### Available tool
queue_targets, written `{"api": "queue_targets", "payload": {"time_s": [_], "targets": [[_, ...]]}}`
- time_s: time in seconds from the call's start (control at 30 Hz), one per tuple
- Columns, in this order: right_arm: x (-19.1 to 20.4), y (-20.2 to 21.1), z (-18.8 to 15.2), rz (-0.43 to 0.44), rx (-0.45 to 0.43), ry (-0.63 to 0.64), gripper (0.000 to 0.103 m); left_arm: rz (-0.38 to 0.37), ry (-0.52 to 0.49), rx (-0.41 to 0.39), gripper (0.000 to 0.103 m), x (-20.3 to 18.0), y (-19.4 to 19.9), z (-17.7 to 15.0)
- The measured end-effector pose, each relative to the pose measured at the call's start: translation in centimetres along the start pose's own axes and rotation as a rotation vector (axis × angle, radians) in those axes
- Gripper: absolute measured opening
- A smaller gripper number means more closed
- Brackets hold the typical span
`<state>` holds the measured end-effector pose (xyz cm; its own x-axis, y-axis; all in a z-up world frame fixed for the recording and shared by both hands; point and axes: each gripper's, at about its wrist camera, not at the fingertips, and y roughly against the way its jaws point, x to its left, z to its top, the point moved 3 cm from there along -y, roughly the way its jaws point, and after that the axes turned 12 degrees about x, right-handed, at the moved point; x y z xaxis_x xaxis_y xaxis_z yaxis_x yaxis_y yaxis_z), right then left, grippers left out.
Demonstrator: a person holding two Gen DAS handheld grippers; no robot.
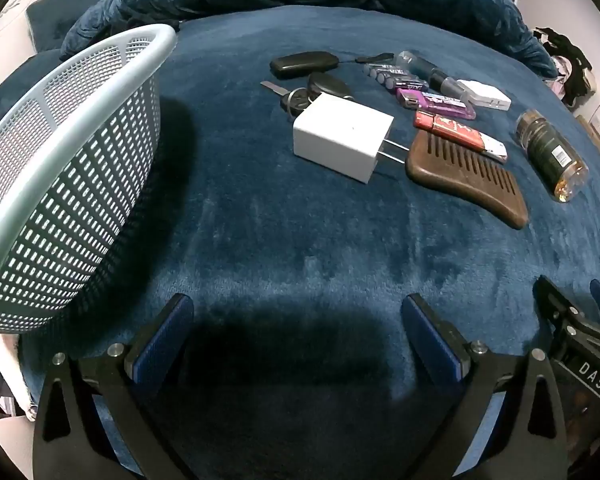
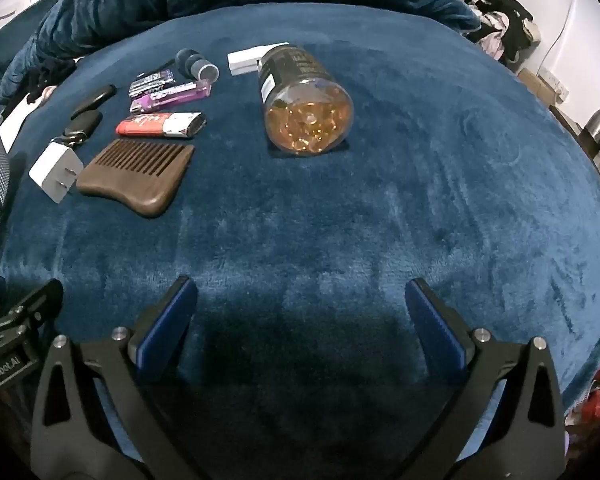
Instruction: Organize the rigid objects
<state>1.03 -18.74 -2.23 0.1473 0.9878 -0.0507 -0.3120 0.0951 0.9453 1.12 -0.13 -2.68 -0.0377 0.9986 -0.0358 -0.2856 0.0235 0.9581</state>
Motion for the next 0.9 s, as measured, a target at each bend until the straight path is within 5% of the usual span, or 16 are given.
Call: {"api": "queue_targets", "payload": {"time_s": [0.9], "targets": [[-0.5,-1.1,1.2,-0.008,0.103,0.004,0.103,-0.002,-0.013,0.026,0.103,0.2,-0.7,0.7]]}}
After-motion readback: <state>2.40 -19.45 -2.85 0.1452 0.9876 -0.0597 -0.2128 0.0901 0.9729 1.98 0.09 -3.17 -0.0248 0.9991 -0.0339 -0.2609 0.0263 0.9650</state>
